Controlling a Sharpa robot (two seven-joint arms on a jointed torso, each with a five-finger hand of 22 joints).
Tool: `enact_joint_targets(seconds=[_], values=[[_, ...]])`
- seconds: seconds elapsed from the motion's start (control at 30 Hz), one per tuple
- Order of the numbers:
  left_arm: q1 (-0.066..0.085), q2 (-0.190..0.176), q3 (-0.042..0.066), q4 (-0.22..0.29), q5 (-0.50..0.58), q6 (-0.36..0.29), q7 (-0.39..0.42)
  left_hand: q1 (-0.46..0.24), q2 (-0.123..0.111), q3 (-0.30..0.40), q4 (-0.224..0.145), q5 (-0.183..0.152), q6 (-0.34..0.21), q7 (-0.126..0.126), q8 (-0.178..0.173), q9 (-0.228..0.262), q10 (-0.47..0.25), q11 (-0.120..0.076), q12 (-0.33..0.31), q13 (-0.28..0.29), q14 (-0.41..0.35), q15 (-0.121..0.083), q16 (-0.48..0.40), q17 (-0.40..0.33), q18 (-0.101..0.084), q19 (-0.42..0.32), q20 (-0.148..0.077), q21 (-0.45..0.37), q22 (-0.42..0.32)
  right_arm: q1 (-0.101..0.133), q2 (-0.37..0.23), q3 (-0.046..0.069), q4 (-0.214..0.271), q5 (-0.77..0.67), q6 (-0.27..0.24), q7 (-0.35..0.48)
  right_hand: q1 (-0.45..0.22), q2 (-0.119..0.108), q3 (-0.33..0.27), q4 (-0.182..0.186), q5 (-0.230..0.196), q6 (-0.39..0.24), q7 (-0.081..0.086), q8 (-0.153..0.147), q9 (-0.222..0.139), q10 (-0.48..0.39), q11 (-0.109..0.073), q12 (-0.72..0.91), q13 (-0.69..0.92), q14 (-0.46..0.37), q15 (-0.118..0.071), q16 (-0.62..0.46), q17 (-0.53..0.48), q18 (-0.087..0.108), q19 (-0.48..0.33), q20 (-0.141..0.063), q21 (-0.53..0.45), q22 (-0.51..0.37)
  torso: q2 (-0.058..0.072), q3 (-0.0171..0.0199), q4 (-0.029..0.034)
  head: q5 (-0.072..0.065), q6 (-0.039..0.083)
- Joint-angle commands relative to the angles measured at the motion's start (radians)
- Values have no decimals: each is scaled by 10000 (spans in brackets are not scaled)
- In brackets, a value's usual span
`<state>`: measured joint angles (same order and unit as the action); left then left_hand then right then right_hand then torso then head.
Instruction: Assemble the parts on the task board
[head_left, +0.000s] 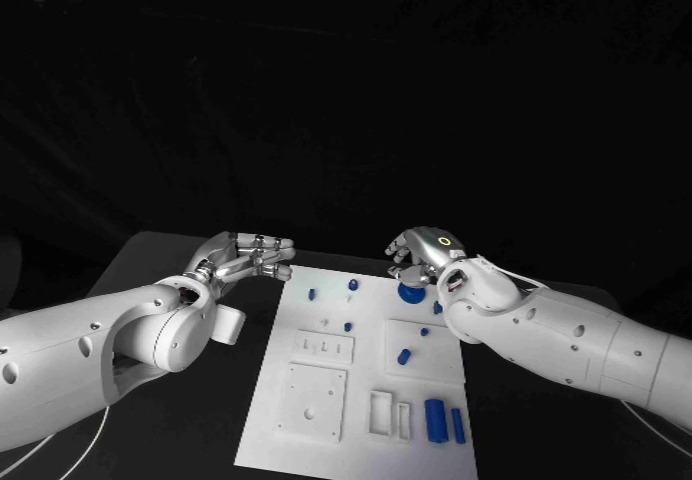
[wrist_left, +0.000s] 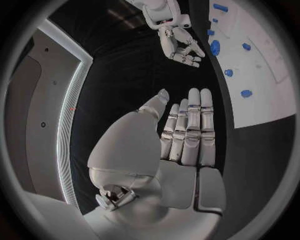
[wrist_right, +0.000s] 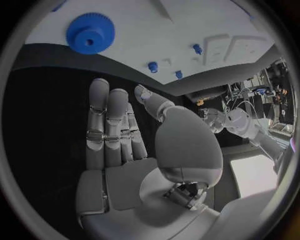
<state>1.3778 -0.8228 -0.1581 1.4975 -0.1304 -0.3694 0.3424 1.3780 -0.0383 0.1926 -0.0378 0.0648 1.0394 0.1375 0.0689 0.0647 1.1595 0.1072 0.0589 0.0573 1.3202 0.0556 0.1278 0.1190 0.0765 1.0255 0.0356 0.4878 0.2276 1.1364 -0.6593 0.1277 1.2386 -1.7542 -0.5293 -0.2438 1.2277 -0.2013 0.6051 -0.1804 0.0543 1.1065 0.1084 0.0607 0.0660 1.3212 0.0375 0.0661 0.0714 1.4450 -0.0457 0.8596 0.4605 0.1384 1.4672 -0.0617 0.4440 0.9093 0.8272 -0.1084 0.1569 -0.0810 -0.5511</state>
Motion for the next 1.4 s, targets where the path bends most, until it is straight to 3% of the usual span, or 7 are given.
enact_joint_targets(seconds=[0.03,0.17,0.23,0.37,0.5,0.73,1.4], values=[[13,-9,8,-35,-33,53,77,45,-4,13,-77,-45,-50,1,-40,12,50,-15,0,12,9,-22,55,-6,54,-85,-5,41,11,-89,-299,83,121,1209,553,558,170,113,-659,86,153,53,-49,27,3,690,-232,32,199,-23,-205,54,85,-245,121,-219,-95,17,-4,73,-125,39,12],[12,-6,6,-97,-26,65,82,15,0,30,-124,-38,-33,1,-39,13,64,-19,0,12,13,-24,56,-6,59,-135,-3,120,38,-190,-557,224,57,1603,1014,781,315,1,-1884,155,559,-277,-84,40,14,1305,-453,784,1135,17,-392,112,228,-443,233,-432,-120,48,10,134,-164,63,-5],[11,1,5,-124,-23,74,83,15,0,30,-124,-38,-33,1,-39,13,64,-19,0,12,13,-24,56,-6,59,-135,-3,120,38,-234,-643,284,-23,1722,1270,864,588,388,-3234,236,937,-433,-91,30,19,-314,-538,4079,5082,-38,-436,369,629,-580,289,-541,96,353,15,149,-169,62,-26],[9,18,3,-159,-21,110,73,10,0,31,-123,-38,-33,1,-39,13,62,-18,0,12,12,-23,56,-6,59,-138,-3,122,38,-281,-705,349,-236,1838,1787,918,389,367,-3605,372,1348,-610,-58,43,42,-1394,-455,7090,8523,-160,-385,966,1528,-517,322,-446,1392,1426,22,119,-152,39,-50],[7,36,1,-181,-20,146,68,-10,4,33,-119,-35,-35,3,-41,12,55,-15,-2,12,9,-20,55,-7,57,-150,1,132,38,-302,-631,372,-443,1869,2102,902,321,340,-3726,504,1542,-657,-40,25,42,-943,-406,8995,10422,-296,-302,1444,2656,-473,299,-363,2393,2381,24,117,-151,29,-45],[3,82,-1,-215,-20,190,74,-31,15,37,-112,-36,-43,5,-42,12,56,-14,-1,12,7,-18,54,-6,58,-158,4,142,34,-347,-379,384,-824,1786,2392,826,350,307,-3859,709,1636,-803,-5,31,44,-581,-346,9950,11394,-154,-233,1900,4265,-438,325,-293,3129,3361,21,83,-102,-5,-105],[-7,136,-6,-291,-20,192,121,-59,28,46,-94,-26,-44,-1,-40,13,70,-20,0,13,11,-21,62,-2,59,-155,5,152,16,-430,-87,389,-1485,1727,2477,800,289,336,-3822,775,1959,-732,-12,26,46,-580,-348,9945,11469,-89,-207,1788,4586,-462,386,-262,2992,3791,35,73,-71,-31,-198]])
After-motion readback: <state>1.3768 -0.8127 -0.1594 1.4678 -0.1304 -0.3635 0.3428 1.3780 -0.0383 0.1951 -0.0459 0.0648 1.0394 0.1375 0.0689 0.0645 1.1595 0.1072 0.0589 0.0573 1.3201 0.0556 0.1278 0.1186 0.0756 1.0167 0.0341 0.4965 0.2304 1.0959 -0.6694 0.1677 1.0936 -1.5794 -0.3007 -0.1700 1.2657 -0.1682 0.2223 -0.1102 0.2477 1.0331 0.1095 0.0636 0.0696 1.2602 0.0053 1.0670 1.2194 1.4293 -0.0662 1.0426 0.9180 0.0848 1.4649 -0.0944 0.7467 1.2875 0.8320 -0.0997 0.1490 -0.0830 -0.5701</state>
